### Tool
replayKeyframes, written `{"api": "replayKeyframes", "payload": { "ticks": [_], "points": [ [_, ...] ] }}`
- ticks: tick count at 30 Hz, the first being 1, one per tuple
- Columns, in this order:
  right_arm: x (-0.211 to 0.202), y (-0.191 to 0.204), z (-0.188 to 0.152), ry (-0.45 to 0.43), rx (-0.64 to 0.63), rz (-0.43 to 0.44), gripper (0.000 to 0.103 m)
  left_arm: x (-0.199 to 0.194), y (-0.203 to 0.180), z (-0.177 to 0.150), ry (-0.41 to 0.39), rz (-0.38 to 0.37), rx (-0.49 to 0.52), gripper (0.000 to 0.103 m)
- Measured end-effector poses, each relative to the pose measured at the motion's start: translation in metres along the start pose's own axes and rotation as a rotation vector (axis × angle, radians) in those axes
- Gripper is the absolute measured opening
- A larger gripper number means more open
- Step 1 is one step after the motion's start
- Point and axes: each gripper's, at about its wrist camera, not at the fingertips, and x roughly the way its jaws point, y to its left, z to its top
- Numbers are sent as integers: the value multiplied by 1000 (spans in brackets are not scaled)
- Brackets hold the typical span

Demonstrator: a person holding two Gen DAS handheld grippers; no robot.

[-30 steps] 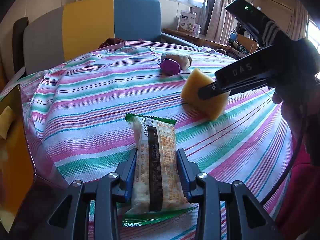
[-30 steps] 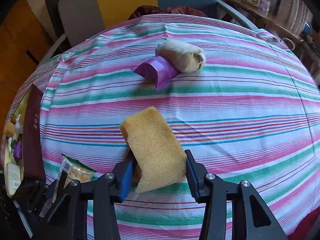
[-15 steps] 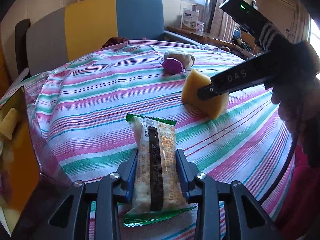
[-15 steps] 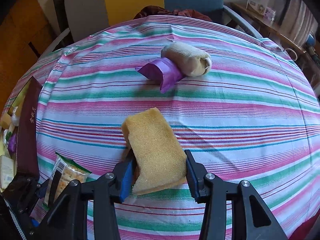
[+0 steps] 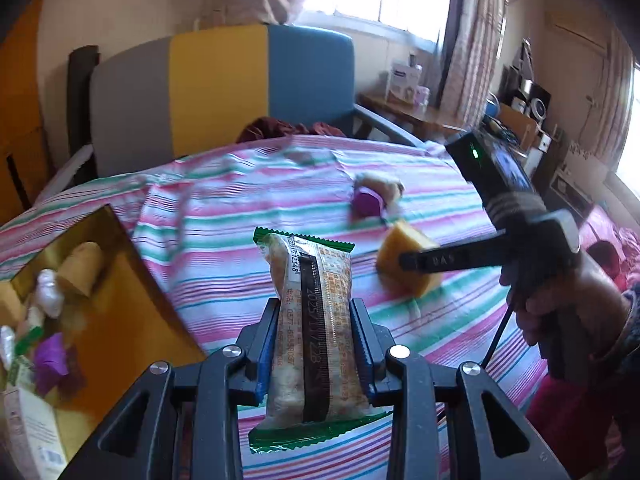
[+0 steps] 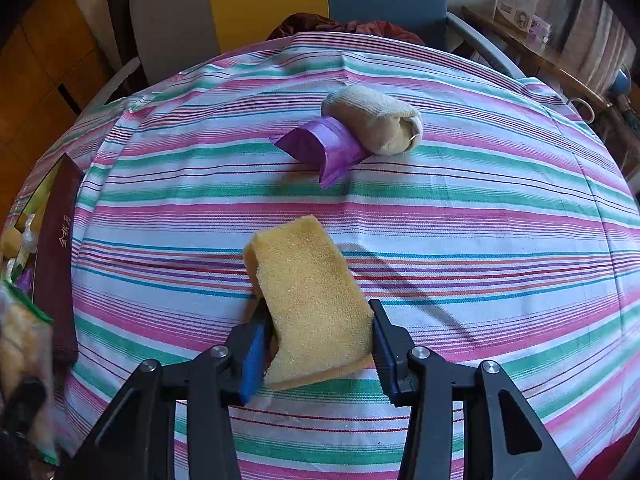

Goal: Organize objects
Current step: 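Carry the snack bar into the gold tray and open the left tool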

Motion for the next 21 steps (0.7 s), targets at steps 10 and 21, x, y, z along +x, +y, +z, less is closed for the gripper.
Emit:
{"api": "replayKeyframes", "payload": {
  "ticks": [10,21],
  "points": [
    [1,4,0,-4,-25,-13,47,-36,38,-1,-41,98,-64,33],
    [1,6,0,-6,-42,-28,47,-44,130,-20,29,98,-363,33]
  ]
}}
